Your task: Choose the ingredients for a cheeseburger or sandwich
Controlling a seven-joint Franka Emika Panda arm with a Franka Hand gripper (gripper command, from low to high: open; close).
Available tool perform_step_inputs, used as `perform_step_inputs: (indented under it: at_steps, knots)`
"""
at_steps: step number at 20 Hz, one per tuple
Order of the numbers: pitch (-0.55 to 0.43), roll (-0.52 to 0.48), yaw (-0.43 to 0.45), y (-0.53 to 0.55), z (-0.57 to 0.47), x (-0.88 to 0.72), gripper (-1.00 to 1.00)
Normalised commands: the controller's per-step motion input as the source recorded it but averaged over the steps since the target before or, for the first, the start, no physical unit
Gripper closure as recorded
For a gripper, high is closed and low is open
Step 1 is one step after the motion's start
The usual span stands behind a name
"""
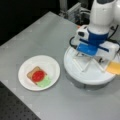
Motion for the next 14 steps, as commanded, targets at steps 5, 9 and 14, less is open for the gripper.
perform_step_inputs:
  at_steps: [5, 9, 14]
  knots:
    - [-0.148, 0.073, 0.075, -0.03, -0.14, -0.06, -1.00]
    - [-0.212, -0.032, 0.416, 0.00, -0.13, -0.12, -1.00]
    - [0.023, 0.072, 0.809, -0.05, -0.05, -0.21, -1.00]
